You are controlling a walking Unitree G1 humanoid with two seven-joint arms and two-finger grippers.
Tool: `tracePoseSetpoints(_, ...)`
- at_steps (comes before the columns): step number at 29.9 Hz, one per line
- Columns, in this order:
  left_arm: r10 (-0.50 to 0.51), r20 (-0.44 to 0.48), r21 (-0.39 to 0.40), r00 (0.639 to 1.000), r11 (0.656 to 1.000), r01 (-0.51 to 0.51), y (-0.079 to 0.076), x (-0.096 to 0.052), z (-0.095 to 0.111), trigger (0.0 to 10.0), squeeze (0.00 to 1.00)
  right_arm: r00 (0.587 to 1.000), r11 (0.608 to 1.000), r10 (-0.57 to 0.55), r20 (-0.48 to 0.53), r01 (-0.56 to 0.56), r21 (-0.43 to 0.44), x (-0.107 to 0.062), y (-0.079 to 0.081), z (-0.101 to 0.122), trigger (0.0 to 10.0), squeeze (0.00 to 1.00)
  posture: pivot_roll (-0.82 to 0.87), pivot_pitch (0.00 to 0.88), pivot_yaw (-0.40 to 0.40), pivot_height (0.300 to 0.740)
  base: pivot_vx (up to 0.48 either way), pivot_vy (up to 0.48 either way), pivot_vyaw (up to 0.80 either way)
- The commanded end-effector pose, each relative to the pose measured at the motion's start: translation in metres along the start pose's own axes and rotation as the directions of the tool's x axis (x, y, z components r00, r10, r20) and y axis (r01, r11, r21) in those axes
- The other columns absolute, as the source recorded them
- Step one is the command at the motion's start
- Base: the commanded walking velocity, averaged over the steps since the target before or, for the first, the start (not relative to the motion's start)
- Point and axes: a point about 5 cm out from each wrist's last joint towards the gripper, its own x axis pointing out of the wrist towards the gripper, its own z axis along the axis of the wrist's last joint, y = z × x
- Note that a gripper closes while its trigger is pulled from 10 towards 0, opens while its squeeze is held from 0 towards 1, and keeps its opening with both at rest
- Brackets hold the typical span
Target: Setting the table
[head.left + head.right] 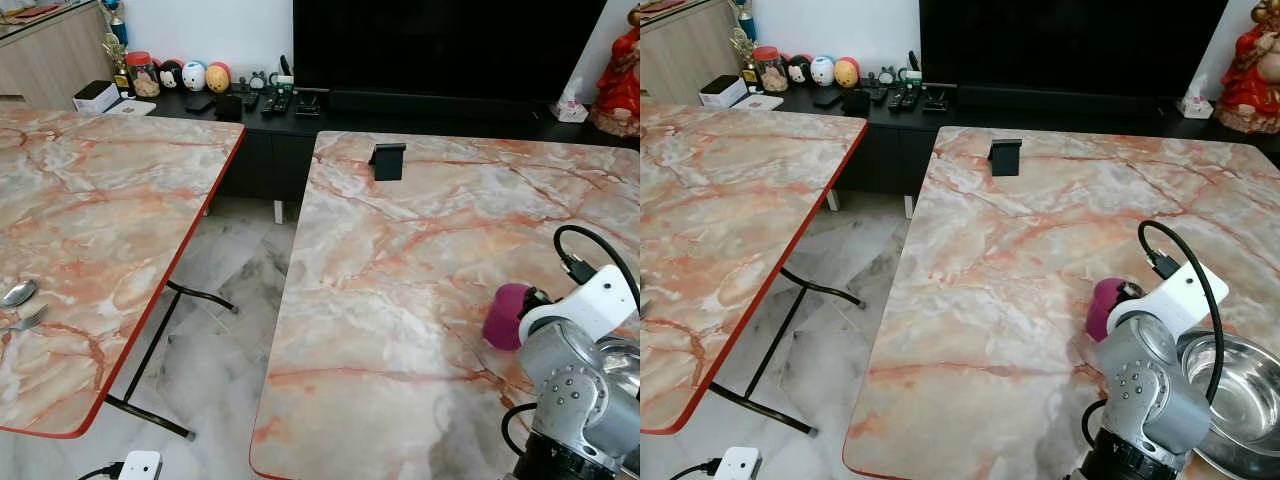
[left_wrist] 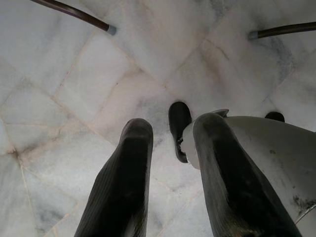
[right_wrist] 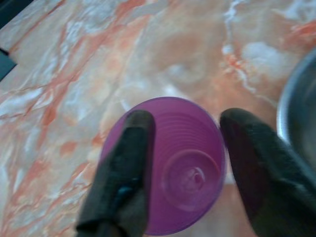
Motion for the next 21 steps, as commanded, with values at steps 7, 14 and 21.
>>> tracePoseSetpoints(7,-0.009,-0.023,-0.005,1.0,1.0,0.009,0.001,-0.001,-0.005,10.0,0.0,1.0,1.0,0.012,0.021,-0.012,-0.004,-0.002,0.006,0.001,10.0,0.0,-0.03,0.0,-0.029,0.74,0.0,0.0,0.0)
tracePoseSetpoints(14,-0.012,-0.023,-0.008,1.0,1.0,0.011,0.001,-0.001,-0.005,10.0,0.0,0.999,0.999,-0.035,0.039,0.036,-0.014,-0.003,0.0,0.002,10.0,0.0,-0.04,0.0,-0.029,0.74,0.0,0.0,0.0)
tracePoseSetpoints(21,-0.012,-0.023,-0.009,1.0,1.0,0.012,0.001,-0.001,-0.005,10.0,0.0,0.987,0.994,-0.033,0.159,0.049,-0.095,-0.006,0.0,0.013,10.0,0.0,-0.04,0.0,-0.03,0.74,0.0,0.0,0.0)
